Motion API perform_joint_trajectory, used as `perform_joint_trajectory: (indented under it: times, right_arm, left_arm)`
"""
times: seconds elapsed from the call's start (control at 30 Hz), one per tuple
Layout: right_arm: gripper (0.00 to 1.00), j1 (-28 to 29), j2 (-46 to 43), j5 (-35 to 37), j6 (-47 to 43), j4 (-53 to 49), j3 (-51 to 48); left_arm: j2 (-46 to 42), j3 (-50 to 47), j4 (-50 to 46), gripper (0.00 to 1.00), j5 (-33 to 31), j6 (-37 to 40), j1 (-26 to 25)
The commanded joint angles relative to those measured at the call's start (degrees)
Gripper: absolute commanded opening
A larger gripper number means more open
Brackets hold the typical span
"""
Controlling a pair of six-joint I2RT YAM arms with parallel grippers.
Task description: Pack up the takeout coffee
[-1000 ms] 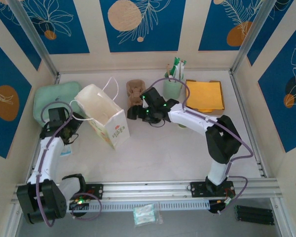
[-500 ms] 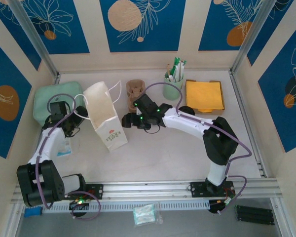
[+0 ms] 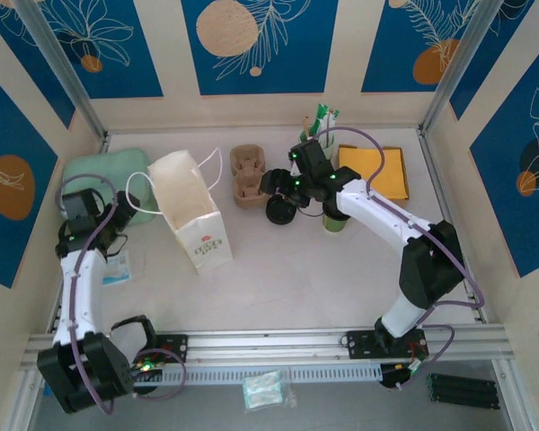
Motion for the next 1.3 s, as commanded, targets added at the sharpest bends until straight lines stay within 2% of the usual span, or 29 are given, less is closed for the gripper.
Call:
perform_joint_trajectory:
  times: [0.0,0.13,0.27,0.5,0.67,0.97,1.27]
  right_arm:
    - [0.74,-2.1,0.7,-3.8,1.6,-1.2,-0.3]
    - [0.66,-4.0,3.4,-5.8,3.0,-0.9,0.8]
    - [0.56,-4.7,5.7,-7.2,4.2,0.7,1.6]
    - [0.44,-4.3,10.5,-8.5,4.6,0.9,5.1]
    - [0.41,-4.0,12.8,-8.9,4.8,0.8,7.1]
    - [0.41,-3.4,15.7,-8.7,4.6,-0.1,9.6]
    - [0.39,-2.7,18.0,-8.6,4.8,-0.3,11.8]
  left_arm:
    - [-3.7,0.8,-5.3,0.99,-3.3,-0.9,1.7]
    - [-6.1,4.6,-7.3,0.99,-4.6,-3.3,3.5]
    - [-4.2,10.8,-7.3,0.99,-2.2,-5.5,4.0]
    - [-0.6,21.3,-3.4,0.99,7.4,-9.6,3.9]
    - [0.6,24.1,0.2,0.99,14.3,-12.4,2.8]
    - [2.1,28.3,1.7,0.99,18.6,-12.1,-3.7]
    - [5.3,36.3,-0.9,0.99,16.9,-9.0,-15.2]
